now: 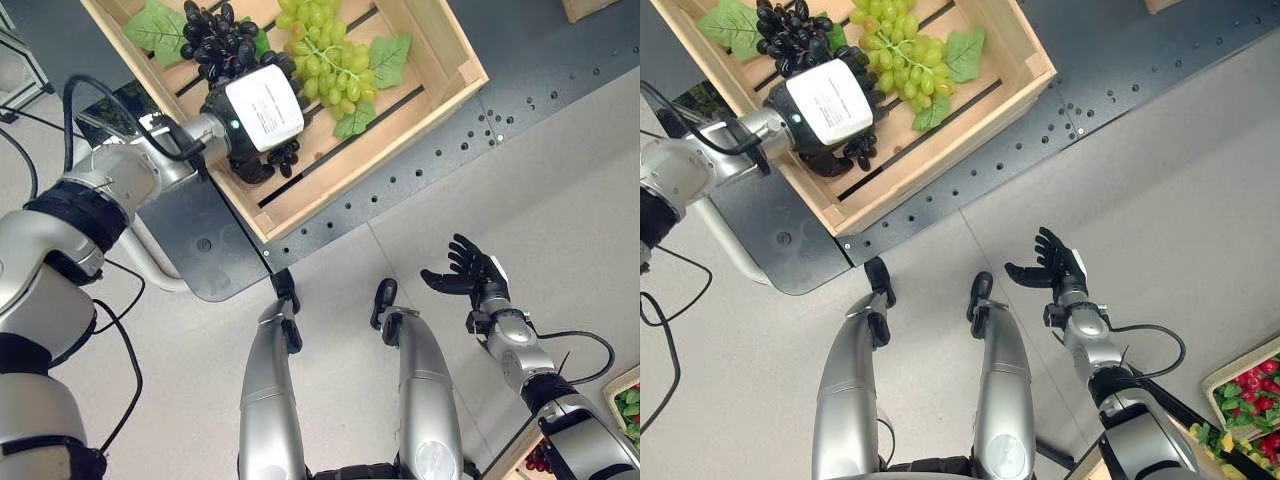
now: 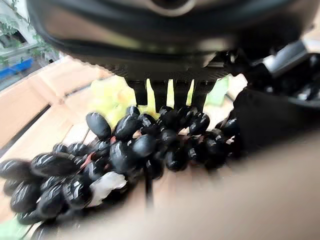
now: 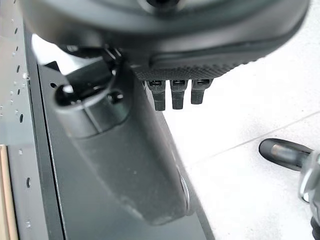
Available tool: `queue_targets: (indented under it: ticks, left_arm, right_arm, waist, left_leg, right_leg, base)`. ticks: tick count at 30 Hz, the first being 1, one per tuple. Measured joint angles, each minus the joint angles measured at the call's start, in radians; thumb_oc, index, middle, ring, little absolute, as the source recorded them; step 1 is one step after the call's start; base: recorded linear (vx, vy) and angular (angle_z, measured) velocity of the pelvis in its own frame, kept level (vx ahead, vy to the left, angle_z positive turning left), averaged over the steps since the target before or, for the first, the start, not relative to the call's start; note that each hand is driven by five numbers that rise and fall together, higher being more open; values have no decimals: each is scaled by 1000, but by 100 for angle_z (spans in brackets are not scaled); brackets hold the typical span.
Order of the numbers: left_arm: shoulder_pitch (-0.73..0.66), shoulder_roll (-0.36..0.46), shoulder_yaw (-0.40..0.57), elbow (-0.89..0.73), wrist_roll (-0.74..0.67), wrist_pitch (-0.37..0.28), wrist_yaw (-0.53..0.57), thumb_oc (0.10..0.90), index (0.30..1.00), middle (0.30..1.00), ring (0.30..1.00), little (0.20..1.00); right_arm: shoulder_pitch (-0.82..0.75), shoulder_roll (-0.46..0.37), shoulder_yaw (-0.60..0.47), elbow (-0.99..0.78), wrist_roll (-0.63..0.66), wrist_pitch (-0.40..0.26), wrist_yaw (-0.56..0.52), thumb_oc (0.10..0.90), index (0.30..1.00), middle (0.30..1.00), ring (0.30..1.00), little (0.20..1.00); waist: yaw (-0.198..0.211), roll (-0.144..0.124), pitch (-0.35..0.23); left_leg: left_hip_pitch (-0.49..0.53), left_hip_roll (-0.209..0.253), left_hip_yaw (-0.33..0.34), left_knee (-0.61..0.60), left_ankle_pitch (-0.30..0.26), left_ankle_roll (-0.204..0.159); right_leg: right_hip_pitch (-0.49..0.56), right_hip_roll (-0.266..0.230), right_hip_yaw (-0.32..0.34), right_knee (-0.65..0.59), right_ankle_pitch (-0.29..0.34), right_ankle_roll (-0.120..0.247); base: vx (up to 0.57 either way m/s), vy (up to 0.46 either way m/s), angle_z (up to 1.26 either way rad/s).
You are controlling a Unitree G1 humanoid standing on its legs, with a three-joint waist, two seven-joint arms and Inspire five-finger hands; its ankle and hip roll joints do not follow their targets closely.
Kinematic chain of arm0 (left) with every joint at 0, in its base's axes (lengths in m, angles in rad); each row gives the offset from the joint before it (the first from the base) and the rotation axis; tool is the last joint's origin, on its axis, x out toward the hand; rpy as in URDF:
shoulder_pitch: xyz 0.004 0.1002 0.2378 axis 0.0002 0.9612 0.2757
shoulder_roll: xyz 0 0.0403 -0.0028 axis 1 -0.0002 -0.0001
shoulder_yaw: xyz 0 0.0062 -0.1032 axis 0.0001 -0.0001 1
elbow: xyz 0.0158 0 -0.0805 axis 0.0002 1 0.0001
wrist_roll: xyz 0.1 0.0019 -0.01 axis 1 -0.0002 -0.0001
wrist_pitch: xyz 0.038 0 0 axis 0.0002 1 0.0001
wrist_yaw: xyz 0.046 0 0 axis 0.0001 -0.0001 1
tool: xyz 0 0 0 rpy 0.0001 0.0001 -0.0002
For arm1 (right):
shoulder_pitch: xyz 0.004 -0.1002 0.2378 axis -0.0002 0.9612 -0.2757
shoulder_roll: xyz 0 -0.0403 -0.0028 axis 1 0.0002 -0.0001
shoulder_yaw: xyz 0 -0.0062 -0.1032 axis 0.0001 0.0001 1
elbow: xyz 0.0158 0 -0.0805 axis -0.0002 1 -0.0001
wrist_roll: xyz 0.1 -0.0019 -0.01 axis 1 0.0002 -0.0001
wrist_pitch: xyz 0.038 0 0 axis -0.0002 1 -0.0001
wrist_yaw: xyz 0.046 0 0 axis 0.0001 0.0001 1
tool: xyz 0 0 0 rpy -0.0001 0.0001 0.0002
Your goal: Pick up the fruits from the basket on one side to the basket on the other side
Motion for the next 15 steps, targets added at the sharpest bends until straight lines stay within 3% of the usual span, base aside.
queue_targets:
  ticks: [4,15]
  left_arm:
    - [-41,2,0,-62,-73,19,-122,800,900,900,900,900]
    - [-67,-40,44,-182,-123,204,-347,800,900,900,900,900]
  right_arm:
    - [-4,-4,-1,-14,33,0,-2,800,900,900,900,900]
    - [18,-6,-3,-119,136,-19,-2,800,900,900,900,900]
  waist:
    - [25,-1,-1]
    - [40,-14,-9]
  left_leg:
    - [-29,-2,-2,0,-1,0]
    - [-77,-22,-6,-11,-4,6]
  right_leg:
    - [-27,-1,0,-4,3,2]
    - [-70,2,15,-22,9,11]
  base:
    - [0,0,0]
    - [0,-7,4]
